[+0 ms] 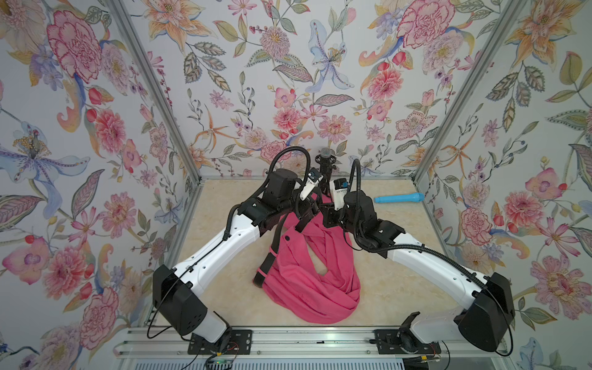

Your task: Remove the belt from the trousers

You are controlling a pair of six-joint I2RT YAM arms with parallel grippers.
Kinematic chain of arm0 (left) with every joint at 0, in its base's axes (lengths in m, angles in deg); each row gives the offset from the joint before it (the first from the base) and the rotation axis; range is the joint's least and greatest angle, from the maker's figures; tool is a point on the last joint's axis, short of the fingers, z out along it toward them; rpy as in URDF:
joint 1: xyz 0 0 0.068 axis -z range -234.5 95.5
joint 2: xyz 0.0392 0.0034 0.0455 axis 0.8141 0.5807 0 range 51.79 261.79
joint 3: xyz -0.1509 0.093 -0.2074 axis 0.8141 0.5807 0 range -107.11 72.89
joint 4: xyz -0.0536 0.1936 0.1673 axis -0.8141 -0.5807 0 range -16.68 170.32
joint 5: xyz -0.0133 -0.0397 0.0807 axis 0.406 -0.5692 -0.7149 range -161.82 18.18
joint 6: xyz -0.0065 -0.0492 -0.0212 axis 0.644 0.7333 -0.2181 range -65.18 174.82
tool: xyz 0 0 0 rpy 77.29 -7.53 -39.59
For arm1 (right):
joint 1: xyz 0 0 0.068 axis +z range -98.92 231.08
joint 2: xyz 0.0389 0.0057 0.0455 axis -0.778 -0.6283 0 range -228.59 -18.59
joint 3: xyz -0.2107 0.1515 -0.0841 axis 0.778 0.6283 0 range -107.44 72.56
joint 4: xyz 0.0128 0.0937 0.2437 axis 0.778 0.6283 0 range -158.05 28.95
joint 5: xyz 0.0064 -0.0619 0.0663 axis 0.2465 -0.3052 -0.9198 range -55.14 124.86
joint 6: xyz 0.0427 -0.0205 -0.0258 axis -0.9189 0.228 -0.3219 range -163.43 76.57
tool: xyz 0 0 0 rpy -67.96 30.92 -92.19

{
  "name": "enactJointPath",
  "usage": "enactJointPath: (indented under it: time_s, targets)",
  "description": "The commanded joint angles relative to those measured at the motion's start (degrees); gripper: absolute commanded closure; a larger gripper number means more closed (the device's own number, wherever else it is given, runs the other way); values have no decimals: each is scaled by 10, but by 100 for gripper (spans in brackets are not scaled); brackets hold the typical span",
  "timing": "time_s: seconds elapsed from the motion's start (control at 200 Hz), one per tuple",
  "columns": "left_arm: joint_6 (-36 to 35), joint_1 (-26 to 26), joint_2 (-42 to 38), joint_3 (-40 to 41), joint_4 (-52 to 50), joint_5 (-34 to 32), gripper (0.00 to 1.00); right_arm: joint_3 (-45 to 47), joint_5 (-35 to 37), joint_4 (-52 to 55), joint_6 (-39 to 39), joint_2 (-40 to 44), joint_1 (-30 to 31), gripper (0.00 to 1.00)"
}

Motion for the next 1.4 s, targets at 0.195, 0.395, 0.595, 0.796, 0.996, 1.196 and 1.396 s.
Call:
enactJointPath:
  time_s: [0.195, 0.395, 0.595, 0.796, 0.996, 1.196, 1.396]
  targets:
    - [30, -1, -10, -32, 27, 45, 100, 9, 4, -2, -12, -14, -2, 95]
    - [63, -1, -21, -31, 56, 107, 100, 12, -1, -17, -16, -27, -1, 92]
    - [107, 1, -29, -36, 78, 159, 100, 0, -7, -31, -15, -53, 0, 91]
    - [133, 1, -28, -48, 81, 179, 100, -11, -13, -39, -13, -72, 2, 90]
    - [155, 1, -32, -55, 96, 195, 100, -15, -20, -41, -13, -86, 1, 89]
    - [167, 0, -45, -60, 113, 203, 100, -18, -29, -43, -14, -106, -1, 88]
    - [169, -3, -51, -58, 117, 208, 100, -15, -40, -52, -15, -119, -4, 84]
